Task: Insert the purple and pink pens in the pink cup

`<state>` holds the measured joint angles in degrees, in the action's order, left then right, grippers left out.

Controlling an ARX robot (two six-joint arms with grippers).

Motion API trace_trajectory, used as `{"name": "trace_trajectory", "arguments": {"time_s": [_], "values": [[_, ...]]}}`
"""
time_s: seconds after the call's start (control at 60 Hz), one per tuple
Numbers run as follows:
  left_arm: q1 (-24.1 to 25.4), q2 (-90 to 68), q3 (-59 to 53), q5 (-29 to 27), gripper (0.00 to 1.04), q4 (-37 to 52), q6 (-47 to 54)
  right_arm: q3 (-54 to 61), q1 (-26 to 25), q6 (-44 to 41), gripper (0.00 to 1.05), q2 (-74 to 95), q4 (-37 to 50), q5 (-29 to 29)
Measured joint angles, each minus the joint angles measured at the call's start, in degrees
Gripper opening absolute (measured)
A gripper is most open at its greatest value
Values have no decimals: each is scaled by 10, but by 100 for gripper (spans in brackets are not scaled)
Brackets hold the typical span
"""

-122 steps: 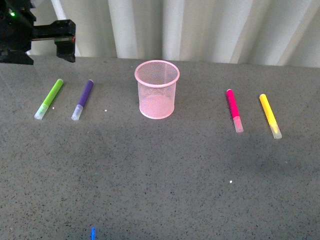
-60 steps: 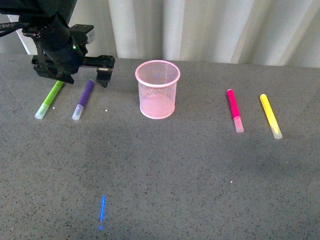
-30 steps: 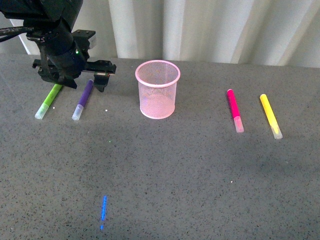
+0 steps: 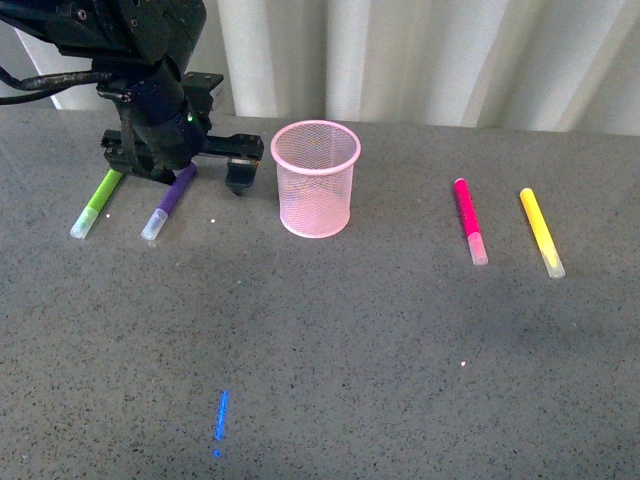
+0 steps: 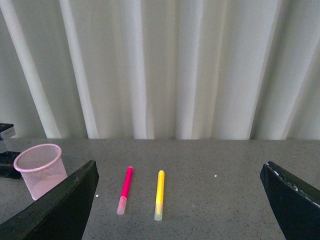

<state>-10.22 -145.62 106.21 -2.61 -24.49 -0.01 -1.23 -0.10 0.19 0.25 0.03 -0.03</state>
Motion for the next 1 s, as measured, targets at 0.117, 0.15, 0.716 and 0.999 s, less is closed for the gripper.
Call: {"name": "trace_trajectory", "arguments": {"time_s": [0.117,0.15,0.716,0.999], "values": [[0,0,0,-2,67,6,3,0,0,0,98,0,0,0],[0,0,0,-1,64,7,4,0,0,0,98,0,0,0],[5,21,-47,-7,13,59,20,0,0,0,98,0,0,0],[49,102,-108,0,13,151,8,0,0,0,98,0,0,0]]}}
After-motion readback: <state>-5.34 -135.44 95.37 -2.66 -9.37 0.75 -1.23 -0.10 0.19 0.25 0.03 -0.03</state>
